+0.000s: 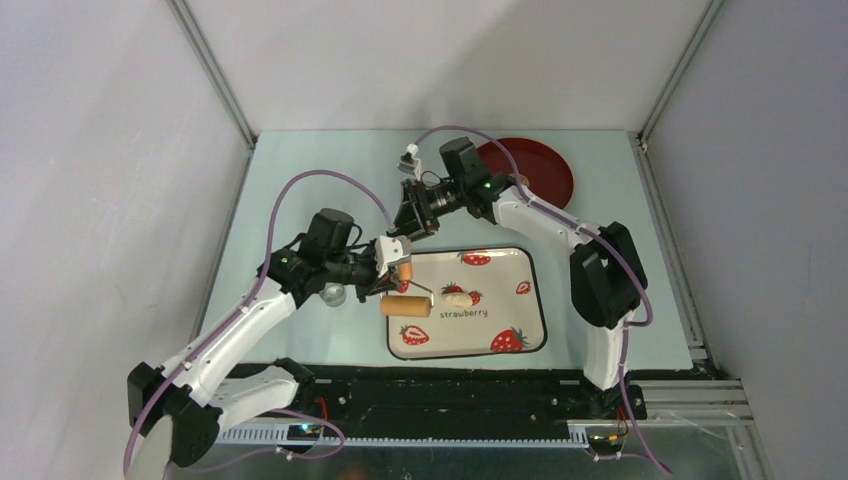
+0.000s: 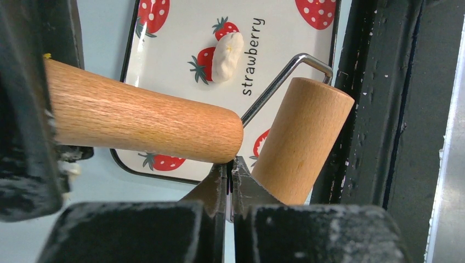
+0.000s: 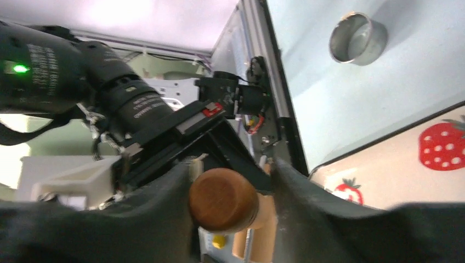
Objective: Roll out the dumpling wrappers from the dough
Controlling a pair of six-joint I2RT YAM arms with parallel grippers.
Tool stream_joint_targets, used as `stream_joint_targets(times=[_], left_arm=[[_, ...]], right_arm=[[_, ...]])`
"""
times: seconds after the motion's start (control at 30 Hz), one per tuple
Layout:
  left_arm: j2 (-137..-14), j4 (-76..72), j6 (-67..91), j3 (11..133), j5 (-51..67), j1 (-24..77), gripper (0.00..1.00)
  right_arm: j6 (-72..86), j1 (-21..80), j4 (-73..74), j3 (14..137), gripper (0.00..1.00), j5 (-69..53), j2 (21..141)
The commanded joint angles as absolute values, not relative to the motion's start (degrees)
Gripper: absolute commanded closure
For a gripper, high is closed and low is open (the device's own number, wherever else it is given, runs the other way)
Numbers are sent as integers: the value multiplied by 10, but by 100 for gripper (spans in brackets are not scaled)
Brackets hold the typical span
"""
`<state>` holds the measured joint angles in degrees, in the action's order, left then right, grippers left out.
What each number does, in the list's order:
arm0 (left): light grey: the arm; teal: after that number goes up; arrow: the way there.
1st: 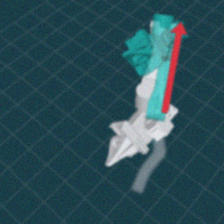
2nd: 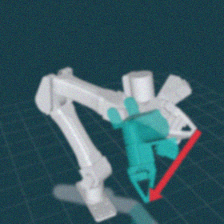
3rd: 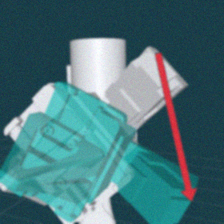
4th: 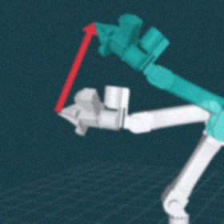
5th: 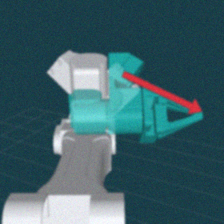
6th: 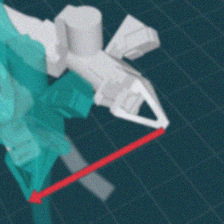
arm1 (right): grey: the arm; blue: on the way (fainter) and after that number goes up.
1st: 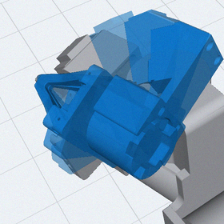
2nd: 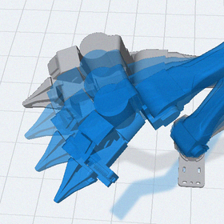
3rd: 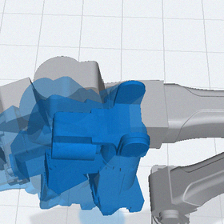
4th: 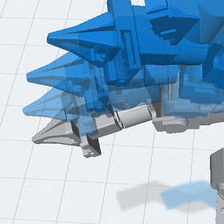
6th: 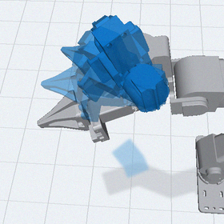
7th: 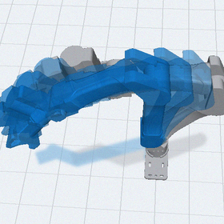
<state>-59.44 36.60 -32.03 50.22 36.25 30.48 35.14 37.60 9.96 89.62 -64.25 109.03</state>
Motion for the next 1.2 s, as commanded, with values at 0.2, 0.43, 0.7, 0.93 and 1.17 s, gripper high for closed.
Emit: stream_joint_targets(times=[0.2, 0.43, 0.7, 0.93, 1.17], left_arm=[[-563, 343, -333, 503, 357, 309, 100], [-571, 343, -324, 520, 242, 308, 64], [-611, 317, -198, 586, 99, 307, 1], [-613, 226, -101, 584, 239, 308, 2], [-591, 156, -102, 567, 306, 332, 4]], right_arm=[[206, 384, 303, 969, 99, -610, 1120], [201, 380, 318, 959, 100, -567, 1090], [319, 349, 228, 851, 100, -409, 967], [421, 349, 49, 708, 100, -253, 835], [423, 392, -27, 638, 100, -137, 755]])
